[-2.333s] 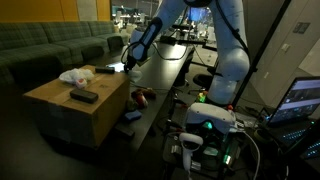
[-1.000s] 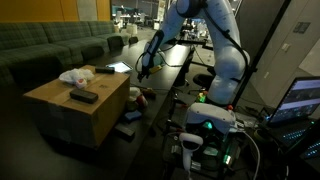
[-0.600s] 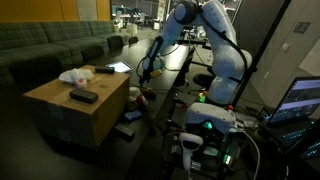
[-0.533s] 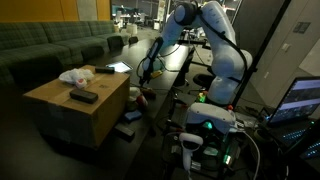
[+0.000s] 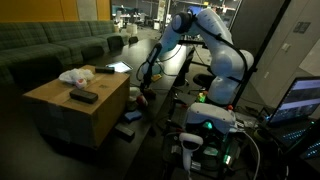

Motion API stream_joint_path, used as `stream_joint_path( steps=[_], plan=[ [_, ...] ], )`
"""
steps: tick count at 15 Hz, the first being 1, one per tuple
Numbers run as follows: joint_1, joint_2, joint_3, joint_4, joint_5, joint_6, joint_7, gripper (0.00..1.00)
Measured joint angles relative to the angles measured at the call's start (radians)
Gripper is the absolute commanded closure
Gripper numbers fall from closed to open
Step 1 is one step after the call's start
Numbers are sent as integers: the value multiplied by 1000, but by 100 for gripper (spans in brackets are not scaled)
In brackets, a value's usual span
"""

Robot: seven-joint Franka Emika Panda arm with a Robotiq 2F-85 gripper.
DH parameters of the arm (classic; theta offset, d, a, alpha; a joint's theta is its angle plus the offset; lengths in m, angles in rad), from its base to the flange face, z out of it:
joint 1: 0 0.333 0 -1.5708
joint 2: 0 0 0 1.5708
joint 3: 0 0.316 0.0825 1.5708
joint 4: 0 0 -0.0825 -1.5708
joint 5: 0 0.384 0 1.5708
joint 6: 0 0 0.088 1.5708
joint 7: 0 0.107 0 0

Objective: Put the white towel on the table, then the moose on the box, then the duster on the table, then the turnip plushie on the box, then the plastic on the table, then the blue sponge on the box, then the duster from the box to the table, lastly, the other duster from the table to the box

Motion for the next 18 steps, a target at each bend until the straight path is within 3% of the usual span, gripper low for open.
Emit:
stream_joint_path(
  steps=[6,8,13,18],
  plan=[
    [0,78,0,93,-3,-59,-55,0],
    [1,93,0,115,-6,-76,-67,26],
    [11,107,-1,133,-10,-98,-90,65],
    [19,109,-9,143,-12,-121,-103,97]
  ],
)
